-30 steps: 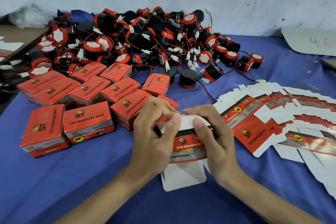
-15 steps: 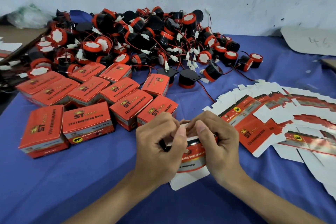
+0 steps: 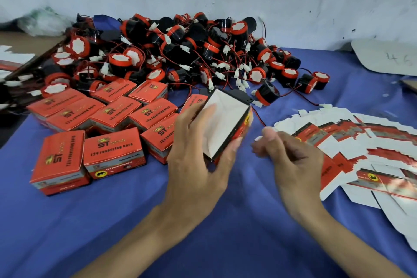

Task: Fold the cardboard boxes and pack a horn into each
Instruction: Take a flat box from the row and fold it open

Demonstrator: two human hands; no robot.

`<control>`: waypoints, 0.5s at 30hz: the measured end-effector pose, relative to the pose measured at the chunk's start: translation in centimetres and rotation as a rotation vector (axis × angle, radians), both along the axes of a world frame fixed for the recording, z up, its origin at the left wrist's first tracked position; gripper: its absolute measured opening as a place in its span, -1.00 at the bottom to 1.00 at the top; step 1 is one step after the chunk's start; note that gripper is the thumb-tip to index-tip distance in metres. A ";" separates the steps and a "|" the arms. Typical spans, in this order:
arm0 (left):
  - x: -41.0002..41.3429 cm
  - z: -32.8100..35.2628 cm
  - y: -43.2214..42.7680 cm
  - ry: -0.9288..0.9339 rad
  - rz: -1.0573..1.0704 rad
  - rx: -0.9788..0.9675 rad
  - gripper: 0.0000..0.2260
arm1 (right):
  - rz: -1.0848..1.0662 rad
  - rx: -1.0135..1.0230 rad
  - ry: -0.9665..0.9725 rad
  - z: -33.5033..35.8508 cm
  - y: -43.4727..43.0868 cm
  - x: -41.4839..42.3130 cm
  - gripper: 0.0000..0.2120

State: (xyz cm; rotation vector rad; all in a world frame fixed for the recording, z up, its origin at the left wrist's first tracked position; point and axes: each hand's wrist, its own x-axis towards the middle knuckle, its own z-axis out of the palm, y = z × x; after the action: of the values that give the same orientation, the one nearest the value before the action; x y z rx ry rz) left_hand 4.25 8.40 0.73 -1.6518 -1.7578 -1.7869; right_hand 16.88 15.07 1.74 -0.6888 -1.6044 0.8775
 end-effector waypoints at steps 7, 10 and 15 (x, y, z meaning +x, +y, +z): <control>0.3 -0.9 0.3 0.094 -0.094 0.110 -0.71 | 0.604 -0.843 0.491 0.5 -1.2 -0.5 -0.37; 0.6 -1.0 0.3 0.072 -0.118 0.098 -0.69 | 0.662 -0.889 0.498 0.6 -1.3 -0.4 -0.21; 1.6 -1.7 -0.2 0.087 -0.242 -0.087 -0.57 | 0.646 -0.725 0.469 1.2 -1.0 0.3 -0.55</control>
State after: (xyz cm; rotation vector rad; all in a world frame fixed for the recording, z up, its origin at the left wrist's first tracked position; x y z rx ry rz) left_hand 5.87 8.17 -1.00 -2.0217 -1.6819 -1.7216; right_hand 17.17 14.03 2.90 -0.3796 -1.0559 1.9871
